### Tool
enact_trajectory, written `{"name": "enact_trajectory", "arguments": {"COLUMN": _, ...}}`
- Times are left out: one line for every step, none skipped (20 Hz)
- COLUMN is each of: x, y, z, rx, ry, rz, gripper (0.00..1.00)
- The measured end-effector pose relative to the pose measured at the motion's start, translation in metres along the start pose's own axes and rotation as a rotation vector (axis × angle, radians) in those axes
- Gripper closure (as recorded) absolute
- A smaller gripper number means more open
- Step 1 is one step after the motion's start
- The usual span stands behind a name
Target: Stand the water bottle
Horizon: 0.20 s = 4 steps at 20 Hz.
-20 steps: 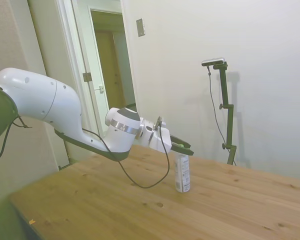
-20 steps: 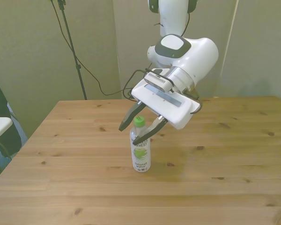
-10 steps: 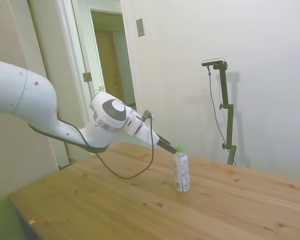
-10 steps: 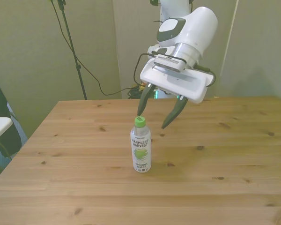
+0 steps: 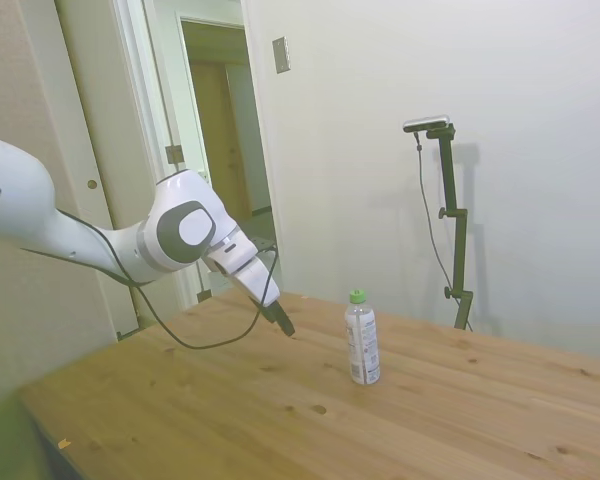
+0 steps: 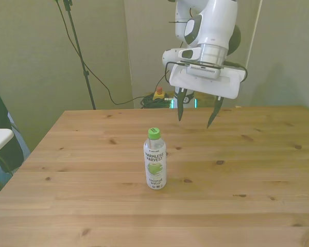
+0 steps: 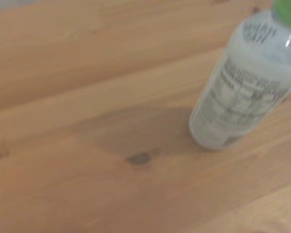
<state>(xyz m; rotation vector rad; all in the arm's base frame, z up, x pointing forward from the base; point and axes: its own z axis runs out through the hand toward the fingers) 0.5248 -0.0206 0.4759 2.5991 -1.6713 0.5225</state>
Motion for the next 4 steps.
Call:
{"name": "enact_trajectory", "arguments": {"x": -0.0016, "y": 0.0045, "z": -0.0013, "rx": -0.025, "ry": -0.036, "rz": -0.037, "gripper": 0.0}}
{"name": "enact_trajectory", "arguments": {"x": -0.0036, "y": 0.0088, "z": -0.0014, "rx": -0.052, "ry": -0.062, "rz": -0.07, "gripper": 0.0}}
{"name": "enact_trajectory", "arguments": {"x": -0.0064, "y": 0.0118, "z": -0.001, "rx": -0.077, "ry": -0.084, "rz": -0.1, "gripper": 0.0}}
{"name": "enact_trajectory", "arguments": {"x": -0.0101, "y": 0.0136, "z": 0.0, "rx": -0.097, "ry": -0.1, "rz": -0.126, "gripper": 0.0}}
